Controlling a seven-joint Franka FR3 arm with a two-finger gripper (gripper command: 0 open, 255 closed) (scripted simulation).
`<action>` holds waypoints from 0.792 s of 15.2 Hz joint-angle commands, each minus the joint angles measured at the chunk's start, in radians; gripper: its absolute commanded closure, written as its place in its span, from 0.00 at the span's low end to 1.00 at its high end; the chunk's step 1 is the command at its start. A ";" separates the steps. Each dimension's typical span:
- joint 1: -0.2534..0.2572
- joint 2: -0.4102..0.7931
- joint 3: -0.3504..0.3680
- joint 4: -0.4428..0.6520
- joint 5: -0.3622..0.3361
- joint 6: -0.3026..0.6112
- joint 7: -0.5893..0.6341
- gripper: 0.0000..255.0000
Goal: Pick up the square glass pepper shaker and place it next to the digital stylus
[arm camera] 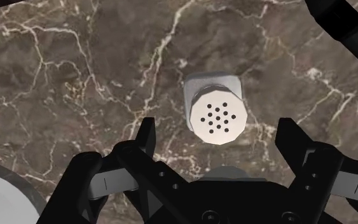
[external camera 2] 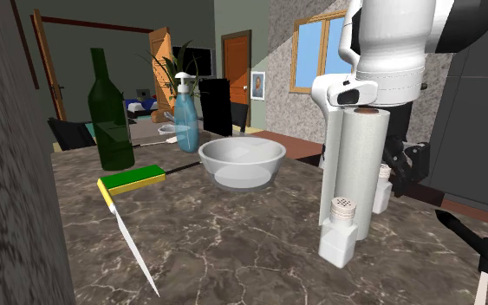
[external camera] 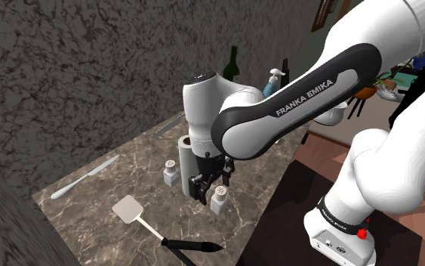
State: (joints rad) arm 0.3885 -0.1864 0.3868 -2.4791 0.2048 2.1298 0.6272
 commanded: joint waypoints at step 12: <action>-0.007 -0.050 -0.018 0.089 -0.004 -0.139 -0.004 0.00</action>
